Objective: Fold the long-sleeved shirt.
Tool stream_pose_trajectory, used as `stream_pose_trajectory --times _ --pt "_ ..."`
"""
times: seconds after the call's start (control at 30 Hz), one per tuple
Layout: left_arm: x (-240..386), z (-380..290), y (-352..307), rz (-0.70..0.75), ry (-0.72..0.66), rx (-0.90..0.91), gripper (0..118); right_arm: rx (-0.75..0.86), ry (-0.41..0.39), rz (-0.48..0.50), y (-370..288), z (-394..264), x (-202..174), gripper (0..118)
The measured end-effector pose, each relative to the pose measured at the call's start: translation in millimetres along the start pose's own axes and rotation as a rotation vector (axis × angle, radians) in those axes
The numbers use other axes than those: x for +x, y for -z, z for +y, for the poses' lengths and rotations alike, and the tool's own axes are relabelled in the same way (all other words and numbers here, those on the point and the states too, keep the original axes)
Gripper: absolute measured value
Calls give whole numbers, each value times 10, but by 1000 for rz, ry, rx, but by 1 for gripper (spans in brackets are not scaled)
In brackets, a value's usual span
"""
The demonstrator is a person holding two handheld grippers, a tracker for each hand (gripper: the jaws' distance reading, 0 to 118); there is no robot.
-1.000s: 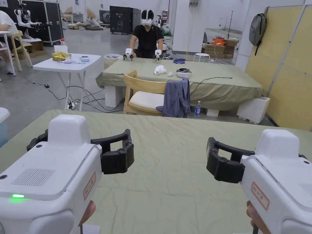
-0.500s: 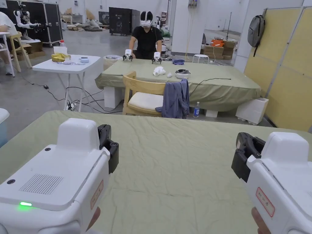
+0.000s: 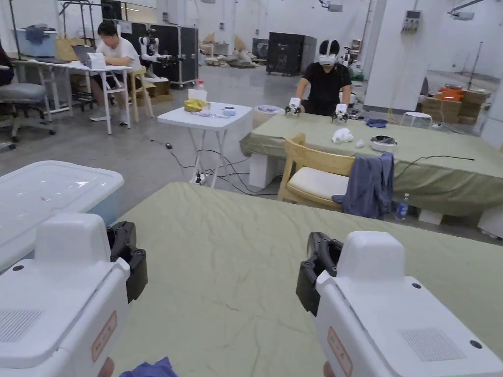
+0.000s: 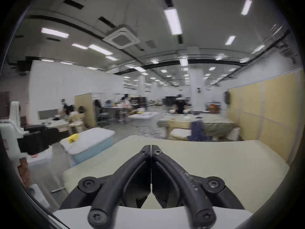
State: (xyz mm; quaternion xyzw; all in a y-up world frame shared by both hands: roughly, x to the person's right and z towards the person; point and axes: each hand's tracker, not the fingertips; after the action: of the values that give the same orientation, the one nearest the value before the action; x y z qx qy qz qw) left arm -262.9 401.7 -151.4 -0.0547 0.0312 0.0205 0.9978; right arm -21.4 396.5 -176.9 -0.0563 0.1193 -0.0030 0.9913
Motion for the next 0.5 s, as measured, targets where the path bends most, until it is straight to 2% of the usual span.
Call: stream_pose_trajectory --times 0.07,0.17,0.27,0.4,0.5 --pt "-390 -22 -145 128 -16 0 1 0 21 151 133 -24 -475 3" --pt "-903 -73 -370 316 -6 -31 1 -18 2 355 194 -100 -1138 3" --pt "-1244 -124 -501 365 -58 -57 1 -26 5 502 154 -156 -1541 3" --pt "-1381 -252 -407 340 -96 -113 1 -45 1 526 129 -194 -1573 3" --pt "-1341 -453 -145 268 -135 -198 1 -82 -23 480 149 -257 -1384 3"
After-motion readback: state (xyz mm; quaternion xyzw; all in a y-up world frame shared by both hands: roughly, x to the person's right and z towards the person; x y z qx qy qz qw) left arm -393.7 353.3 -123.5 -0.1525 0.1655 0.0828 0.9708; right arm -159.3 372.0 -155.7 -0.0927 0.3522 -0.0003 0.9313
